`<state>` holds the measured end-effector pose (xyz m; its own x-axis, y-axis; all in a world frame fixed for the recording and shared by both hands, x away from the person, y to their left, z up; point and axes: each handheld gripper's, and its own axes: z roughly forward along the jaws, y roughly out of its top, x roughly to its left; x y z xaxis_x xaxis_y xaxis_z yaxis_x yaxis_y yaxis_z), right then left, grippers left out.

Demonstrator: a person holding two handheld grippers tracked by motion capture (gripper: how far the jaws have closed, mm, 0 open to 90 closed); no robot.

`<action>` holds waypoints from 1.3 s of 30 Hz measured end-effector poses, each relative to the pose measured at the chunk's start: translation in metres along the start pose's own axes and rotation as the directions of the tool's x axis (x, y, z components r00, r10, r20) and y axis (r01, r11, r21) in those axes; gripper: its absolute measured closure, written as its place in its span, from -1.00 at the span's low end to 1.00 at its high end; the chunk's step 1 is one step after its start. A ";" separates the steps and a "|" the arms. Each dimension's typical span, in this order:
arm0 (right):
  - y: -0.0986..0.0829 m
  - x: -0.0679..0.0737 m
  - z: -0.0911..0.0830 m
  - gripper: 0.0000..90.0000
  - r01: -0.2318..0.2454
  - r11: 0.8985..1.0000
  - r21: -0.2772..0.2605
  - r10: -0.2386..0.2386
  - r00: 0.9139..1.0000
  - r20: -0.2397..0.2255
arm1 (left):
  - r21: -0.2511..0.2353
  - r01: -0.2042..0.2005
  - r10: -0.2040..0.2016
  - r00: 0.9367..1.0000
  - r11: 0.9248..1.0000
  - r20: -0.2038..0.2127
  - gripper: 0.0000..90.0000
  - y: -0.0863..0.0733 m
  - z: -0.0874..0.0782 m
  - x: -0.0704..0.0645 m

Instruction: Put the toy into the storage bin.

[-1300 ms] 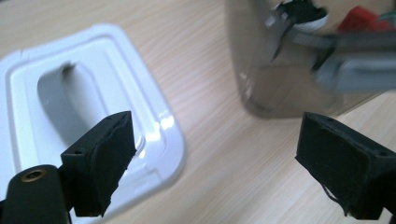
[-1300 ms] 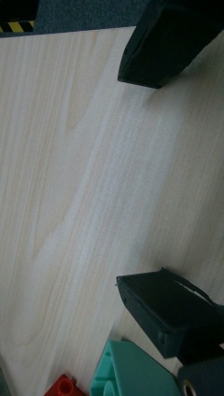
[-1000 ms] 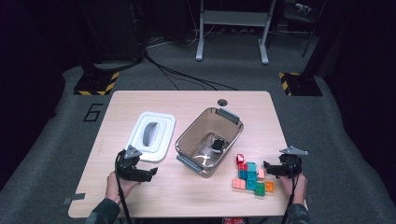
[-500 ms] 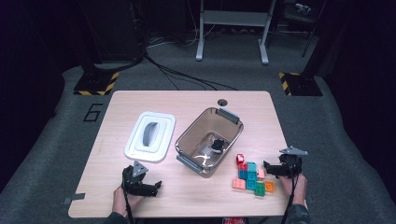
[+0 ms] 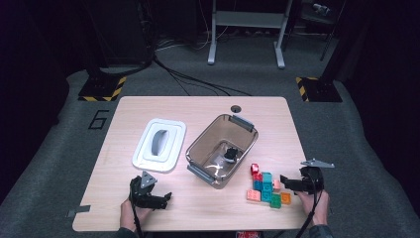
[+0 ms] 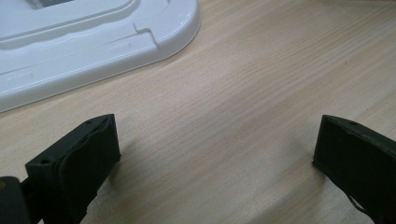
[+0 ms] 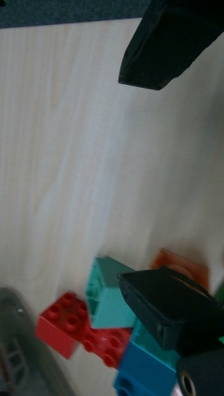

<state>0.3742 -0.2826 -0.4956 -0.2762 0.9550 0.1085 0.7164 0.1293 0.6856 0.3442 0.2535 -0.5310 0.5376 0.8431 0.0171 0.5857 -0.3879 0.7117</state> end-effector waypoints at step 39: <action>-0.046 0.027 -0.033 0.31 -0.055 0.997 0.057 0.054 0.998 0.014 | -0.006 0.024 -0.024 1.000 1.000 -0.002 -1.00 0.000 0.001 -0.001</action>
<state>0.3130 -0.2718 -0.5001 -0.2281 0.9641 0.1356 0.7656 0.0916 0.6368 0.3442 0.2520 -0.5319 0.5227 0.8525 0.0014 0.5945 -0.3657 0.7161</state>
